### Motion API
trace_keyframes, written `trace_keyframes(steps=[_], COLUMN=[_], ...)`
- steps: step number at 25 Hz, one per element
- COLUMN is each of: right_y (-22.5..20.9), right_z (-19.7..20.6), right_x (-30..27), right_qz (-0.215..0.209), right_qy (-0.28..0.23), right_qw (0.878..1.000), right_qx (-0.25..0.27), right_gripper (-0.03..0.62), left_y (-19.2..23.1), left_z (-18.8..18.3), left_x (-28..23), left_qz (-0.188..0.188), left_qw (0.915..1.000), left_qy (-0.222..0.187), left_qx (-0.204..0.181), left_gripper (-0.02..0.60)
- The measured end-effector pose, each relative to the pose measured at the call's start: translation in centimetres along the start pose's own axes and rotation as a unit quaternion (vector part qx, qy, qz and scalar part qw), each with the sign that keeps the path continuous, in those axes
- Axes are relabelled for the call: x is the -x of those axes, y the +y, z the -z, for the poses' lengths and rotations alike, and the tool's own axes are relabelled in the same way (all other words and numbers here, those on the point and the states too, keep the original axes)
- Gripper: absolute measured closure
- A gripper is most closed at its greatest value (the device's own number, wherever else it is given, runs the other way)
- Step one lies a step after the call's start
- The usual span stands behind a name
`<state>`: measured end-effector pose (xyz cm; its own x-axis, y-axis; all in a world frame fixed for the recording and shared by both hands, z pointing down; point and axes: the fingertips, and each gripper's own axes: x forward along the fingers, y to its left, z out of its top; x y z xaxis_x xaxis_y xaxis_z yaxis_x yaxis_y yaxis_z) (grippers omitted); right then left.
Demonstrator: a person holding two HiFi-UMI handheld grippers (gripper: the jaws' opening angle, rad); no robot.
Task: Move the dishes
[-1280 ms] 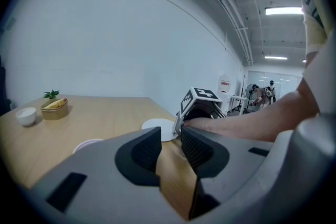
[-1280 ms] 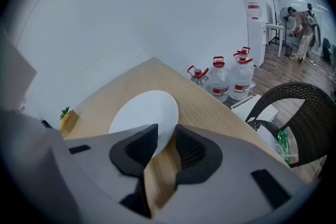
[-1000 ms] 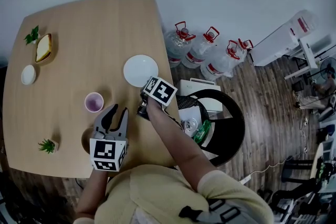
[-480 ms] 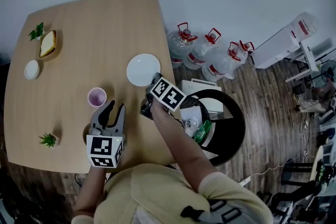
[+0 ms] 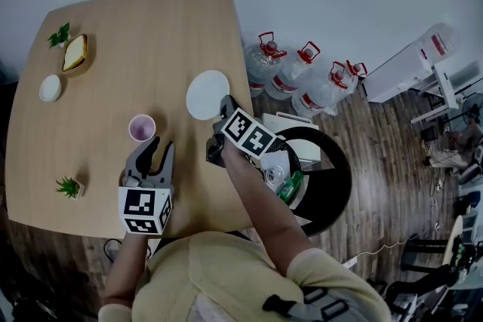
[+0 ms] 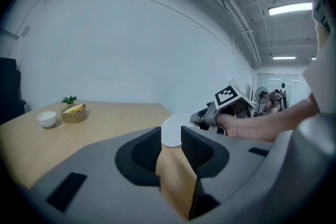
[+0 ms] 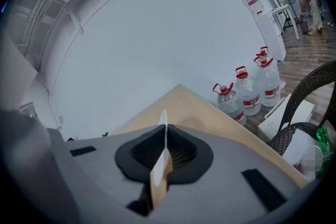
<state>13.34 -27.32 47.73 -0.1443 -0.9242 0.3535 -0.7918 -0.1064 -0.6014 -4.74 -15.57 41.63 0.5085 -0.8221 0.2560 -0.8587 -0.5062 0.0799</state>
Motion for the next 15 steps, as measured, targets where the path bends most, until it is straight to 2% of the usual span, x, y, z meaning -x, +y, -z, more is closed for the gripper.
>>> trace_keyframes(steps=[15], right_y=[3.1], right_z=[0.1], right_x=[4.6], right_qz=[-0.091], right_qy=[0.030], right_qw=[0.993], right_qx=[0.072], right_gripper=[0.569], left_y=[1.8], left_z=[-1.1], left_x=[3.1], left_qz=[-0.035], left_qw=[0.9991], left_qy=[-0.022], left_qx=[0.003], left_gripper=[0.458])
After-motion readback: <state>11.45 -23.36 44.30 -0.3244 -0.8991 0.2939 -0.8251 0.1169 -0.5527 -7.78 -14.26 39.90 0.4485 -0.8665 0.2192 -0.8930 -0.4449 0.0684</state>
